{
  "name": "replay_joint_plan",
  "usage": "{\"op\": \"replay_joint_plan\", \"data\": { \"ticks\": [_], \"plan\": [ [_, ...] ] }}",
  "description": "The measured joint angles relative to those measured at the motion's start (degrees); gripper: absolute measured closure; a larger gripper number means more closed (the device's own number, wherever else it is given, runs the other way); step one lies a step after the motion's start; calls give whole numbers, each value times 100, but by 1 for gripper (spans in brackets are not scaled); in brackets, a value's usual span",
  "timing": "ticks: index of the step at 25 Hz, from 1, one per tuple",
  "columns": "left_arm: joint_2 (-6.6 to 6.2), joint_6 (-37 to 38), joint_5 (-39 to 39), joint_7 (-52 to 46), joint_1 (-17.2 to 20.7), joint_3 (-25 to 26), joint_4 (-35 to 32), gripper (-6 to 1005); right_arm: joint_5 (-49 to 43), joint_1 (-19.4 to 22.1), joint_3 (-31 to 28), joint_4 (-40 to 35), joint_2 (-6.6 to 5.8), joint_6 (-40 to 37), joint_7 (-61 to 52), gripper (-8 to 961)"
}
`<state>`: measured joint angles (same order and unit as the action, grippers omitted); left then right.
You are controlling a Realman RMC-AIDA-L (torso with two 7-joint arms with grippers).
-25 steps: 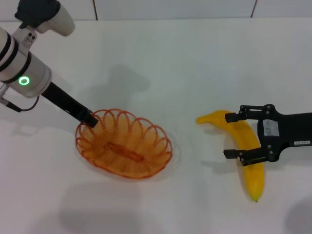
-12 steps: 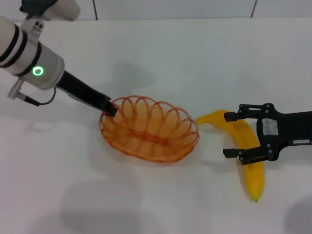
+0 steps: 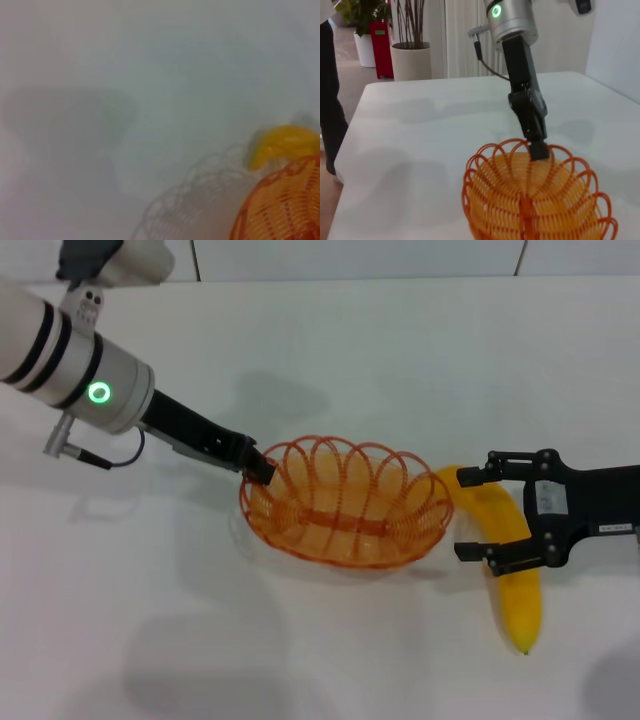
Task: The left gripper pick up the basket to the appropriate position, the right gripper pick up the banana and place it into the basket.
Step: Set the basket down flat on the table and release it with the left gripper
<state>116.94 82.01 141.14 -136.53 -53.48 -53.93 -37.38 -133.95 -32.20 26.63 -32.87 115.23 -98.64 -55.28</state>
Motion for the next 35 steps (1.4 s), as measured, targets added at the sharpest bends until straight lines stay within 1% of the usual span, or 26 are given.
{"op": "replay_joint_plan", "data": {
  "ticks": [6,11,21,32,35],
  "plan": [
    [-12,-209,-23,-24,24,11,293,931,0,-15,0,0,9,4,0,144],
    [-18,-319,1,-157,106,15,412,931,0,-15,0,0,17,3,0,146],
    [-18,-322,-8,-197,59,-35,458,932,0,-15,0,0,10,-22,0,150],
    [-23,-273,-25,-175,63,-15,459,811,0,-15,0,0,8,-26,0,155],
    [-23,-255,-31,-161,61,-23,459,696,0,-14,0,0,8,-24,0,156]
  ]
}}
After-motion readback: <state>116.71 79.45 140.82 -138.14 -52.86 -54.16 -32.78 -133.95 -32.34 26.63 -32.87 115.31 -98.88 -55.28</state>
